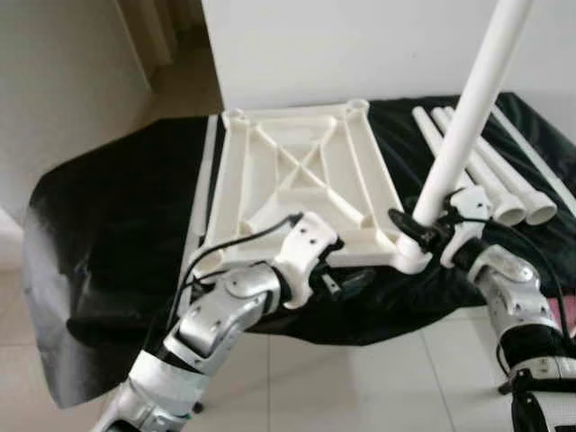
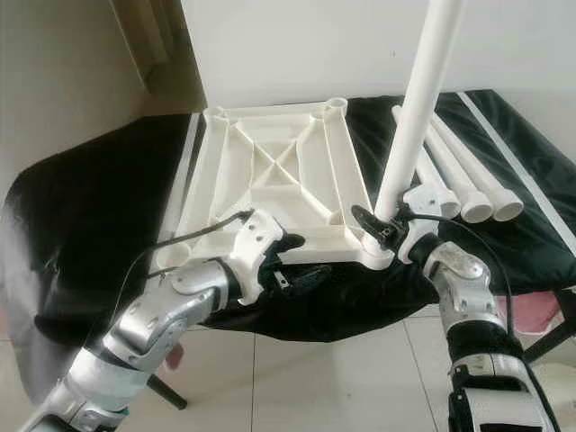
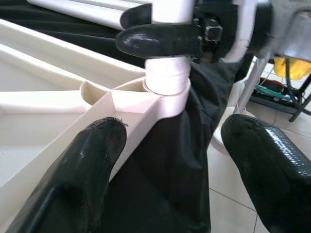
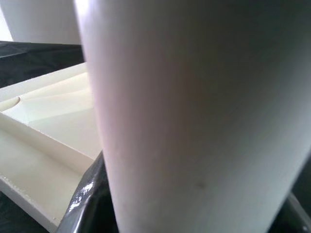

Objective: Building children table

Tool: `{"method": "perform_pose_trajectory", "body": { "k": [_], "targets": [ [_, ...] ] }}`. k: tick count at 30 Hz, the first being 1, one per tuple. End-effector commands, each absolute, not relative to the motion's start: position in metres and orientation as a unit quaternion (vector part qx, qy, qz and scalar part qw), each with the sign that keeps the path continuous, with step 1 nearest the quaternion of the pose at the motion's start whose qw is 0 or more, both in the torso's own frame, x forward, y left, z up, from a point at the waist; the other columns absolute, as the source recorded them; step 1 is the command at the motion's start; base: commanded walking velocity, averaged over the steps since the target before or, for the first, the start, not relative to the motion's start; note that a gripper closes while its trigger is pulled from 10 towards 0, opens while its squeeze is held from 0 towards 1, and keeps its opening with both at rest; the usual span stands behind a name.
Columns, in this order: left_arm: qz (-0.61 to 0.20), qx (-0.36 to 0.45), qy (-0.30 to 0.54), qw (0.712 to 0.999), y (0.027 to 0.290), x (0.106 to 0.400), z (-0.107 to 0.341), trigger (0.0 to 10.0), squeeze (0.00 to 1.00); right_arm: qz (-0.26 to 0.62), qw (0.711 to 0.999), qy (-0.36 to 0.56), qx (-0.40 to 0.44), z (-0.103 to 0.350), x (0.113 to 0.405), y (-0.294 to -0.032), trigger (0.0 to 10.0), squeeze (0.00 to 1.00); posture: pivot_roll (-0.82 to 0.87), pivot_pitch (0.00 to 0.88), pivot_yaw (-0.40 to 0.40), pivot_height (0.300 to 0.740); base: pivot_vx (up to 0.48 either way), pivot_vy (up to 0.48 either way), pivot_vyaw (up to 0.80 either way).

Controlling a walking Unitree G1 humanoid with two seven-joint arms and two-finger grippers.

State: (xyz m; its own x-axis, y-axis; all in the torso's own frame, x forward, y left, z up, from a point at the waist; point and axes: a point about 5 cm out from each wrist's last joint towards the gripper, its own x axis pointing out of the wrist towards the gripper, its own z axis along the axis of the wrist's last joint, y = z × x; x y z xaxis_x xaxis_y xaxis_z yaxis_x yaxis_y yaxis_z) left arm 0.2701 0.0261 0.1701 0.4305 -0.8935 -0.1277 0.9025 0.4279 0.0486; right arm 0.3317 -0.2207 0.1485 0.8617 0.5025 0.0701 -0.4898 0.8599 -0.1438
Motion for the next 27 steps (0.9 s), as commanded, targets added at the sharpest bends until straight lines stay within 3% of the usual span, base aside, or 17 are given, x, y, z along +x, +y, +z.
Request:
{"method": "perform_pose_trajectory", "body": {
  "k": [1, 9, 18, 27],
  "targets": [
    [-0.561, 0.056, 0.047, 0.825, 0.028, 0.269, 0.169, 10.0, 0.00, 0.222, 0.973, -0.017, -0.056, 0.129, 0.326, -0.217, 10.0, 0.00, -0.09, 0.000, 0.042, 0.740, 0.000, 0.000, 0.00],
    [-0.566, 0.057, 0.050, 0.821, 0.027, 0.267, 0.168, 10.0, 0.00, 0.140, 0.987, -0.008, -0.083, 0.121, 0.319, -0.208, 10.0, 0.00, -0.10, 0.000, 0.045, 0.740, 0.000, 0.000, 0.00],
    [-0.573, 0.056, 0.052, 0.816, 0.025, 0.266, 0.167, 10.0, 0.00, -0.019, 0.999, 0.018, -0.022, 0.111, 0.305, -0.191, 10.0, 0.00, -0.12, 0.000, 0.044, 0.740, 0.000, 0.000, 0.00],
    [-0.576, 0.056, 0.052, 0.814, 0.025, 0.266, 0.167, 10.0, 0.00, -0.041, 0.998, 0.036, 0.023, 0.104, 0.300, -0.174, 10.0, 0.00, -0.12, 0.000, 0.047, 0.740, 0.000, 0.000, 0.00]
  ]
}}
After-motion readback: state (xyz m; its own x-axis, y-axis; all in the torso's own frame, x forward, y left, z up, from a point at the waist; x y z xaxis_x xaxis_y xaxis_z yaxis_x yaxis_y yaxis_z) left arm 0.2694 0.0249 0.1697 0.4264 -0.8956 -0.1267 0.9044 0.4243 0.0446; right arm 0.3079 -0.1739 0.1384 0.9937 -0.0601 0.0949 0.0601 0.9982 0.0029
